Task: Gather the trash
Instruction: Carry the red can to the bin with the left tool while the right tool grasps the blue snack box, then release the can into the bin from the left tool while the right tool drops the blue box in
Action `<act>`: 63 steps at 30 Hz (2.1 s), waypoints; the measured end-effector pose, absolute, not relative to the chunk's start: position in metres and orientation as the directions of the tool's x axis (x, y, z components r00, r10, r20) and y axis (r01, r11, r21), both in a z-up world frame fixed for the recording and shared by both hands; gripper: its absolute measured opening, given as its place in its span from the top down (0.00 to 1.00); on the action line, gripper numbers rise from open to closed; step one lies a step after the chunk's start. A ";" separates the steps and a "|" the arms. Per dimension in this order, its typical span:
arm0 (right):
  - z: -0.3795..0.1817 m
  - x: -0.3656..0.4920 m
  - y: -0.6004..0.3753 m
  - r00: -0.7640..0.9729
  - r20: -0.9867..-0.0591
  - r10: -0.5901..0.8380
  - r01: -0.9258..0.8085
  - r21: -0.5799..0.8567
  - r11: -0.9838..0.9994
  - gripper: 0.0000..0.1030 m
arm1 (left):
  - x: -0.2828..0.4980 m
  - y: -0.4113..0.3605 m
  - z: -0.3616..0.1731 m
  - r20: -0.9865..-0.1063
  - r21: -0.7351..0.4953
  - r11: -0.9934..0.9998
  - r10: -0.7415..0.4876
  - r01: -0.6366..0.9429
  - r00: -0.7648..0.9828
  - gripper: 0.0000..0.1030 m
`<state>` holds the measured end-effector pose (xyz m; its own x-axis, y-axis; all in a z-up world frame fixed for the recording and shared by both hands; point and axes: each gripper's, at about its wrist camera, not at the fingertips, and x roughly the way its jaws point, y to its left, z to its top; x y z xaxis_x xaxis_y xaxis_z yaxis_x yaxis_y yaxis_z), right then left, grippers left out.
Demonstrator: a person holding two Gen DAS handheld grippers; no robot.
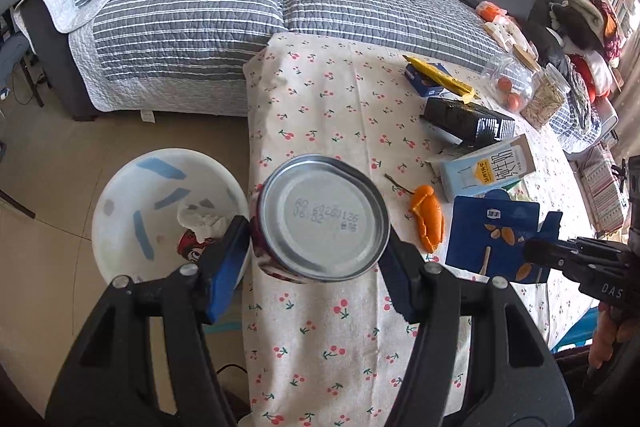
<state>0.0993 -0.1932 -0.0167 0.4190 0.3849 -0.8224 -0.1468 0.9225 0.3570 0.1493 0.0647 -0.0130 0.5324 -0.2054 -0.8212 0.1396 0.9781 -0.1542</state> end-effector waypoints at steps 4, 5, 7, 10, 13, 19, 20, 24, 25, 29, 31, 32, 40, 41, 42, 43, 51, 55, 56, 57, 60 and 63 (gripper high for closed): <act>-0.009 0.103 -0.179 0.442 -0.809 0.387 -0.176 0.345 0.922 0.91 | 0.151 0.083 -0.013 -0.819 -0.164 0.982 -0.190 0.097 0.541 0.38; -0.007 0.103 -0.176 0.447 -0.806 0.387 -0.184 0.340 0.922 0.91 | 0.151 0.088 -0.014 -0.820 -0.164 0.983 -0.184 0.085 0.542 0.38; -0.004 0.105 -0.169 0.459 -0.801 0.384 -0.196 0.331 0.923 0.91 | 0.152 0.097 -0.016 -0.822 -0.163 0.985 -0.171 0.062 0.543 0.38; -0.004 0.110 -0.160 0.465 -0.795 0.388 -0.209 0.327 0.921 0.91 | 0.153 0.111 -0.022 -0.827 -0.161 0.987 -0.151 0.030 0.541 0.38; -0.005 0.116 -0.151 0.471 -0.792 0.388 -0.217 0.322 0.922 0.91 | 0.154 0.123 -0.028 -0.831 -0.159 0.987 -0.138 0.008 0.539 0.38; -0.007 0.124 -0.131 0.477 -0.791 0.384 -0.233 0.307 0.923 0.91 | 0.162 0.147 -0.045 -0.842 -0.135 0.990 -0.095 -0.037 0.531 0.38; -0.008 0.125 -0.128 0.474 -0.790 0.389 -0.235 0.312 0.921 0.91 | 0.164 0.151 -0.048 -0.844 -0.130 0.990 -0.086 -0.046 0.530 0.38; -0.012 0.129 -0.115 0.467 -0.790 0.397 -0.246 0.315 0.917 0.91 | 0.170 0.160 -0.061 -0.855 -0.114 0.991 -0.062 -0.070 0.515 0.38; -0.013 0.130 -0.112 0.465 -0.791 0.399 -0.248 0.316 0.916 0.91 | 0.170 0.162 -0.063 -0.857 -0.113 0.991 -0.060 -0.073 0.512 0.38; -0.017 0.133 -0.102 0.457 -0.793 0.403 -0.254 0.318 0.913 0.91 | 0.170 0.164 -0.065 -0.862 -0.118 0.991 -0.067 -0.070 0.503 0.38; -0.019 0.134 -0.098 0.454 -0.795 0.403 -0.256 0.316 0.913 0.91 | 0.169 0.164 -0.064 -0.859 -0.119 0.991 -0.070 -0.063 0.507 0.38; -0.020 0.134 -0.097 0.453 -0.795 0.403 -0.258 0.315 0.913 0.91 | 0.169 0.165 -0.064 -0.858 -0.120 0.991 -0.072 -0.061 0.508 0.38; -0.025 0.137 -0.086 0.449 -0.793 0.411 -0.267 0.320 0.909 0.91 | 0.158 0.176 -0.055 -0.862 -0.072 0.990 -0.002 -0.120 0.507 0.08; -0.025 0.137 -0.084 0.449 -0.792 0.413 -0.270 0.321 0.908 0.91 | 0.156 0.178 -0.053 -0.861 -0.062 0.991 0.006 -0.118 0.508 0.06; -0.026 0.137 -0.081 0.448 -0.791 0.416 -0.274 0.321 0.906 0.91 | 0.153 0.180 -0.052 -0.861 -0.050 0.991 0.019 -0.121 0.508 0.06; -0.026 0.138 -0.079 0.448 -0.789 0.420 -0.280 0.322 0.904 0.91 | 0.151 0.182 -0.051 -0.862 -0.038 0.991 0.031 -0.126 0.506 0.06; -0.033 0.141 -0.046 0.441 -0.768 0.464 -0.350 0.329 0.877 0.91 | 0.135 0.203 -0.048 -0.868 0.001 0.987 0.080 -0.159 0.490 0.05; -0.040 0.145 -0.026 0.435 -0.760 0.483 -0.380 0.331 0.864 0.91 | 0.130 0.208 -0.049 -0.871 0.039 0.987 0.111 -0.158 0.479 0.05; -0.041 0.146 -0.022 0.434 -0.757 0.489 -0.385 0.335 0.860 0.91 | 0.129 0.209 -0.050 -0.871 0.046 0.987 0.116 -0.157 0.477 0.05; -0.043 0.147 -0.018 0.433 -0.752 0.497 -0.390 0.341 0.855 0.91 | 0.128 0.210 -0.050 -0.871 0.051 0.987 0.120 -0.155 0.476 0.05; -0.047 0.150 -0.008 0.429 -0.738 0.521 -0.404 0.358 0.841 0.91 | 0.126 0.213 -0.050 -0.870 0.059 0.986 0.126 -0.153 0.476 0.05; -0.052 0.154 0.001 0.425 -0.728 0.538 -0.410 0.375 0.831 0.90 | 0.124 0.214 -0.050 -0.869 0.069 0.986 0.134 -0.151 0.477 0.05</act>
